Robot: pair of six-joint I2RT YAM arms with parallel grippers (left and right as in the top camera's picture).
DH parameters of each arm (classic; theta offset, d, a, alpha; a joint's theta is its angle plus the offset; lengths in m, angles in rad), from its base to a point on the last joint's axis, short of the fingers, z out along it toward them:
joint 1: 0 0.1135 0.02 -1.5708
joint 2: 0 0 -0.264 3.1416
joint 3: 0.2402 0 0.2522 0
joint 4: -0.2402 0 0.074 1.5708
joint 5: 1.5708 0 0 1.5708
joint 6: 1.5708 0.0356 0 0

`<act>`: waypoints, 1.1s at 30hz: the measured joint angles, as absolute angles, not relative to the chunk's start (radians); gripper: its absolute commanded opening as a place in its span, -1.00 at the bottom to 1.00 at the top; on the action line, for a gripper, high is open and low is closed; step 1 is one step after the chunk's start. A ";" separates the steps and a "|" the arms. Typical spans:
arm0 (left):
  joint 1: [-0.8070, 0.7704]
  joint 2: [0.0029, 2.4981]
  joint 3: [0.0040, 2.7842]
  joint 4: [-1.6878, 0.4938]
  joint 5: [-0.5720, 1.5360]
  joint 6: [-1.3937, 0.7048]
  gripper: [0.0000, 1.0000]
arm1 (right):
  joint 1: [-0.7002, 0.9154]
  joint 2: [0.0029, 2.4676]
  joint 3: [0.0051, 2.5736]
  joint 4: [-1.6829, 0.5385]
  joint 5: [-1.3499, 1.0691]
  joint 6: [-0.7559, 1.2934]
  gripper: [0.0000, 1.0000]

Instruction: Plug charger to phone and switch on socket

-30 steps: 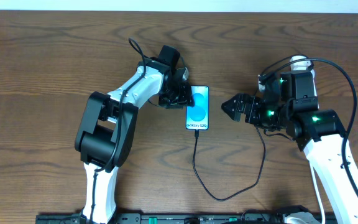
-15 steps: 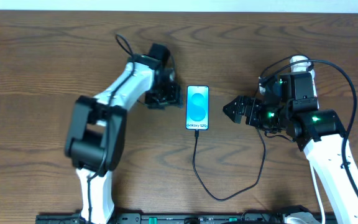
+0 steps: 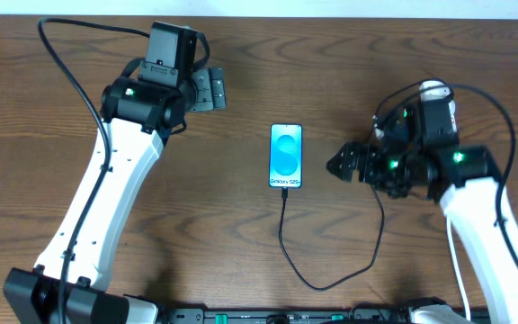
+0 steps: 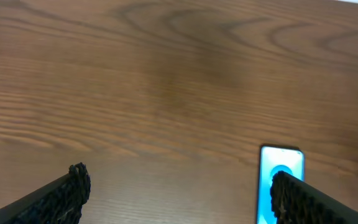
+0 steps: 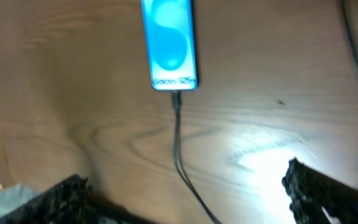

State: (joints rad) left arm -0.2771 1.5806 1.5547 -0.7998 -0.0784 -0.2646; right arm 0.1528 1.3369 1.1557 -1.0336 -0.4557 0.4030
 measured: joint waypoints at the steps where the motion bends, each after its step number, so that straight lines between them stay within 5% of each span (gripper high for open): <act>1: -0.277 1.581 1.555 -0.802 -0.089 -0.265 0.89 | 0.147 1.371 1.221 -1.095 -0.431 0.394 0.98; 7: -0.277 1.584 1.554 -0.804 -0.120 -0.265 0.89 | 0.104 1.597 1.683 -1.404 -0.165 0.362 0.99; 12: -0.277 1.584 1.554 -0.804 -0.131 -0.265 0.89 | 0.030 1.756 1.929 -1.444 0.077 0.363 0.98; 22: -0.277 1.584 1.554 -0.804 -0.134 -0.265 0.89 | -0.092 1.805 1.940 -1.225 0.310 0.365 0.99; 33: -0.277 1.584 1.554 -0.804 -0.134 -0.265 0.90 | -0.334 1.951 1.854 -1.147 0.184 0.375 0.99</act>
